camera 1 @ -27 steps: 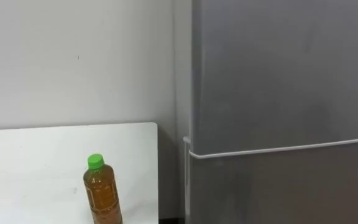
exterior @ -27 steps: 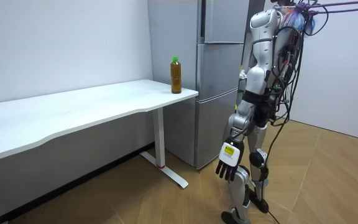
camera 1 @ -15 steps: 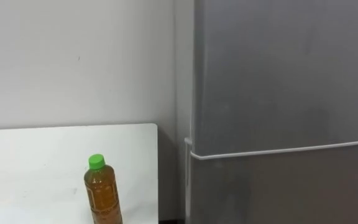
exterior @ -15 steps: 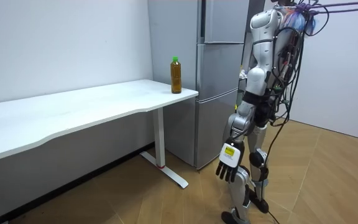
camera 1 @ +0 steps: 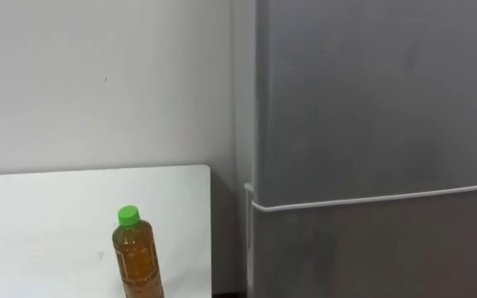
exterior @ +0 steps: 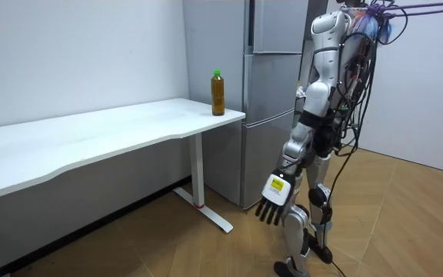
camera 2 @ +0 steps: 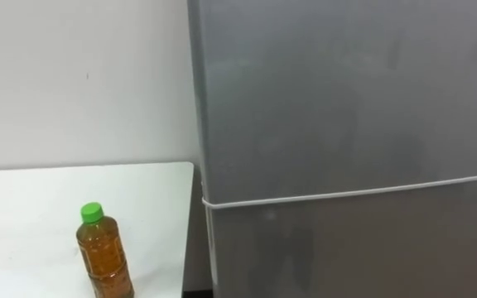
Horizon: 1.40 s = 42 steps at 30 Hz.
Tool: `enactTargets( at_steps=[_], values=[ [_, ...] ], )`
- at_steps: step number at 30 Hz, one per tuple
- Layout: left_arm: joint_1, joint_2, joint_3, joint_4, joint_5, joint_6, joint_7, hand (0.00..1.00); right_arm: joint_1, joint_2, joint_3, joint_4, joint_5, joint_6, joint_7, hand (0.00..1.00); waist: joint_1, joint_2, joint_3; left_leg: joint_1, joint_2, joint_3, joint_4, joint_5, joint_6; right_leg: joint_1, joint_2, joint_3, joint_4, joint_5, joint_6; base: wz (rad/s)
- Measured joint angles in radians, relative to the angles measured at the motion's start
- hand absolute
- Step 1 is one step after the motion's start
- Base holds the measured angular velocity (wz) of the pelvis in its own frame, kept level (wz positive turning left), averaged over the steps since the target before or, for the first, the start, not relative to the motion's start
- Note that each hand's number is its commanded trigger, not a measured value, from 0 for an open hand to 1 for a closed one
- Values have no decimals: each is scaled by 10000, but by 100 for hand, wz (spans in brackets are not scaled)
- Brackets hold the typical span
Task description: Put the bottle in the upper fridge
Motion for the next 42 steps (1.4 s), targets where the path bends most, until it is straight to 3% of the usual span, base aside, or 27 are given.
enactTargets(
  at_steps=[3,7,11,16,20,23,29,31,33,35,42],
  values=[
    [-149,140,838,-456,-505,-226,386,0,0,-14,-256,-3,-171,1,4,0,8,71,9,14,0,-4,0,1,1,-40,-4,18,55,-4,-6,0],
    [-148,222,1425,-1264,-1489,-650,746,0,39,-13,-388,-67,-357,-11,6,0,33,82,9,6,-11,-24,-13,0,1,-57,-28,15,125,-16,-4,0],
    [-263,255,1621,-1829,-2135,-1158,1150,0,231,-17,-687,-387,-719,-55,17,0,72,133,0,30,-13,-27,-54,1,2,-63,-32,31,146,-16,-4,1],
    [-249,236,1750,-3394,-3115,-1267,1998,0,479,-24,-753,-630,-731,-250,3,0,222,252,-44,19,6,-16,-76,2,2,-95,-17,9,166,-15,-6,0],
    [-278,232,1747,-4869,-3191,-1878,2973,0,576,-42,-752,-774,-731,-337,-2,0,282,326,-55,25,-4,-12,-115,1,2,-89,-19,14,152,-14,-5,0],
    [-367,230,1759,-5558,-3552,-2138,3529,0,671,-35,-836,-770,-611,-362,-2,0,250,420,-13,171,-8,-21,-176,3,3,27,-18,28,149,-13,-3,0],
    [-379,311,2256,-8239,-3528,-2238,4183,0,696,-24,-1107,-815,-680,-350,7,0,260,397,-21,201,-15,-18,-246,7,3,-15,-19,20,136,-25,4,0],
    [-416,367,2403,-8945,-3493,-2306,4373,0,738,-9,-1105,-814,-682,-350,5,0,300,312,21,200,-17,-11,-246,7,3,-25,-21,37,144,-26,5,-2],
    [-450,373,2542,-9664,-3433,-2350,4556,0,736,30,-1105,-824,-588,-352,4,0,279,281,-32,200,-13,-12,-246,7,3,-66,-18,43,148,-26,4,0],
    [-458,397,2556,-10543,-3309,-2373,4818,0,773,43,-1096,-827,-572,-357,3,0,291,291,-18,183,-13,-15,-248,7,3,-77,-15,45,145,-25,4,0],
    [-557,564,2547,-11920,-3209,-2498,5135,0,754,97,-1071,-777,-572,-422,-146,0,243,239,9,132,-15,-33,-241,7,3,-120,-9,29,114,-24,3,0]
  ],
)
